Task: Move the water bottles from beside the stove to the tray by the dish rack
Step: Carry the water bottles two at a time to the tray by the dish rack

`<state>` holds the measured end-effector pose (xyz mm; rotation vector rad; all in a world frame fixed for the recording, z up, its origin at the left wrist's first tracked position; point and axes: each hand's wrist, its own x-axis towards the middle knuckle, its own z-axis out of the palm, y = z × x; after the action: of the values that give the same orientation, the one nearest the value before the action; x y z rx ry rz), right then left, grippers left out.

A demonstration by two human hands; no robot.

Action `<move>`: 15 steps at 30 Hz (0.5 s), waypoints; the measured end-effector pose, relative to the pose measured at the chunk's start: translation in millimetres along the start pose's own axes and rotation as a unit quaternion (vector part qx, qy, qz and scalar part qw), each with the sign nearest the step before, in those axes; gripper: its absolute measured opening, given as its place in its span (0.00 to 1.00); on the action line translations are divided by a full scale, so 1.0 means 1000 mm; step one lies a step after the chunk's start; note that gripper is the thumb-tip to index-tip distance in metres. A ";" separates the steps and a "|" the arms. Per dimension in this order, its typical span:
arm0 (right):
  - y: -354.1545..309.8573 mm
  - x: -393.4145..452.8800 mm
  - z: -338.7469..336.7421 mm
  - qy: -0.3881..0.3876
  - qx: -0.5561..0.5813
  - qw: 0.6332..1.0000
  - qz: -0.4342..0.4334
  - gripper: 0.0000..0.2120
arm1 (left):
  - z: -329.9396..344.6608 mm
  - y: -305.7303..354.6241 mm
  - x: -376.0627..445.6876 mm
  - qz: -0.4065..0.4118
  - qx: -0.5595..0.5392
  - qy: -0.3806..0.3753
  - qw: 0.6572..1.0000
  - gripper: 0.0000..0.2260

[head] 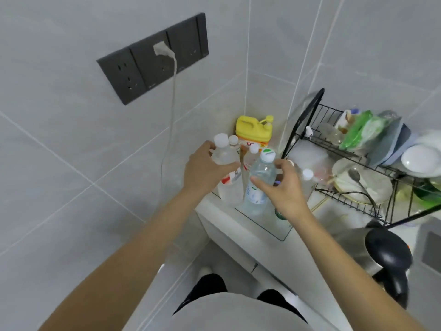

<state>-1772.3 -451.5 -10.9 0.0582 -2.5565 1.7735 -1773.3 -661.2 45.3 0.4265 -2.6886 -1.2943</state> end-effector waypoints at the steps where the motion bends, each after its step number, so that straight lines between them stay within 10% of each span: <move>1: 0.007 0.005 0.008 0.004 -0.012 1.000 0.003 0.28 | 0.005 -0.007 0.012 0.006 0.006 -0.014 1.000 0.29; 15: 0.031 0.059 0.082 0.007 -0.403 0.914 0.042 0.30 | 0.081 -0.079 0.113 -0.023 0.056 -0.218 0.974 0.21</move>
<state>-1832.8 -517.8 -65.9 -0.0856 -3.0775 0.5982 -1884.7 -682.4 -68.3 0.2373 -3.1398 -1.3903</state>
